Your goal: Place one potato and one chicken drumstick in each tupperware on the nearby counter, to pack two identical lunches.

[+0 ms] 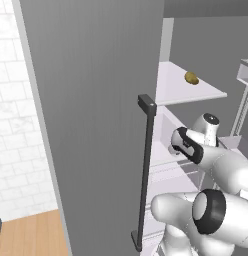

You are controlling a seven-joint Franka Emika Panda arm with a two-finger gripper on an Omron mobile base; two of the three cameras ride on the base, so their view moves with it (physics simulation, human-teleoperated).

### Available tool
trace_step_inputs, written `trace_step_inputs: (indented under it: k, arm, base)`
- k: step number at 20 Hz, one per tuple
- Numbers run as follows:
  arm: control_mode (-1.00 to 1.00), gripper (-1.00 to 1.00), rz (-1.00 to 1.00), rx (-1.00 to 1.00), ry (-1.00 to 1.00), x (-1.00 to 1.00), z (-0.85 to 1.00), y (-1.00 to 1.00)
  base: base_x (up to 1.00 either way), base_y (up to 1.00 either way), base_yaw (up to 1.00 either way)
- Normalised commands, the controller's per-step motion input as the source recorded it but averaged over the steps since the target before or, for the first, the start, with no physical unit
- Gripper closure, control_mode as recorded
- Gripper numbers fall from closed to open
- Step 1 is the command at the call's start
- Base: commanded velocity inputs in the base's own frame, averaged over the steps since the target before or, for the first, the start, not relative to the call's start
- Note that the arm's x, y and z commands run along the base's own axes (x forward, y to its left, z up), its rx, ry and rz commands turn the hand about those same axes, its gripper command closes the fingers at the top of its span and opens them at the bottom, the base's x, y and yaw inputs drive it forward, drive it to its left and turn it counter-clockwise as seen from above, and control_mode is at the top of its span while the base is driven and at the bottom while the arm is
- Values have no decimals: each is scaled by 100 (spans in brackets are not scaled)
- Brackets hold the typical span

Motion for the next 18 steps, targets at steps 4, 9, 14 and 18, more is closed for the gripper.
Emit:
trace_step_inputs:
  k: [4, 9, 14, 18]
  arm:
    - [-100, 100, -1, 7, 4, -80, 100, 26]
    - [-100, 100, -1, -1, 7, -88, 94, 15]
    - [-100, 100, -6, -12, 0, -79, 94, 16]
    - [-100, 100, -5, 0, -1, -61, 95, 15]
  base:
    - [0, 0, 0]
    - [0, 0, 0]
    - [0, 0, 0]
    - [0, 0, 0]
